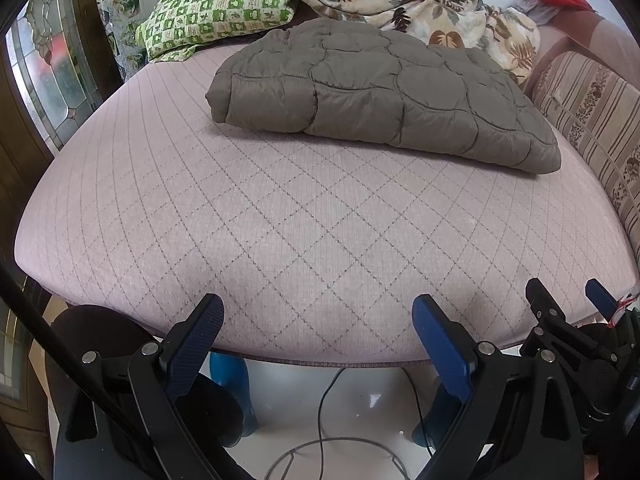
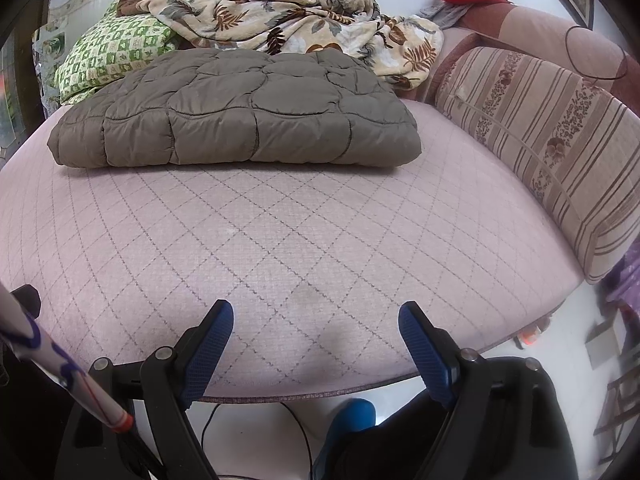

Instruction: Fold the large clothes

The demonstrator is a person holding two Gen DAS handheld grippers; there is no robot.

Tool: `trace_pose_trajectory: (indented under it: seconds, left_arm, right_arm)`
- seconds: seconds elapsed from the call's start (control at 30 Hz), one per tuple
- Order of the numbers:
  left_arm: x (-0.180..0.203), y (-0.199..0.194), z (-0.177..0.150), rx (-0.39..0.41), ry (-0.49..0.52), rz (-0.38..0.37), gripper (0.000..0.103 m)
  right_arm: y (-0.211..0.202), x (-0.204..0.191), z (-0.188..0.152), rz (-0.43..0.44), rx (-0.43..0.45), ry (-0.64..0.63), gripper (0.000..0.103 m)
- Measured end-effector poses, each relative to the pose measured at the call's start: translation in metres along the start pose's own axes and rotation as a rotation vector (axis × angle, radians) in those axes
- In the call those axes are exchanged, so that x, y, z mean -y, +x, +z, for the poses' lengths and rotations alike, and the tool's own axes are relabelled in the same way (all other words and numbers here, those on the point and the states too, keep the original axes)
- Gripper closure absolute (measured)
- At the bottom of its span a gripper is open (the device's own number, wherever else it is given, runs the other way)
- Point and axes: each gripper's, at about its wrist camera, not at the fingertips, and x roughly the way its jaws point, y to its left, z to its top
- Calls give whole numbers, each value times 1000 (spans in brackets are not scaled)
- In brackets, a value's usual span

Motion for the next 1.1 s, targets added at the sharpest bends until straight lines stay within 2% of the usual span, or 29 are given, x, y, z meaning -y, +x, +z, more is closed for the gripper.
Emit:
trace_pose_trajectory:
  seconds: [0.27, 0.4, 0.57, 0.8, 1.1]
  left_arm:
    - [-2, 5, 1, -19, -3, -11, 9]
    - [-7, 9, 11, -13, -1, -5, 9]
    - [-12, 11, 31, 24, 19, 31, 9]
    - [-23, 17, 50, 29, -1, 43, 9]
    - [-29, 43, 66, -5, -8, 62, 9]
  right_arm:
    - [-8, -2, 1, 7, 43, -7, 14]
    - [-6, -2, 7, 8, 45, -16, 14]
    - [-1, -1, 26, -8, 63, -32, 14]
    - [-3, -4, 53, 2, 104, -25, 13]
    - [19, -21, 62, 33, 62, -55, 12]
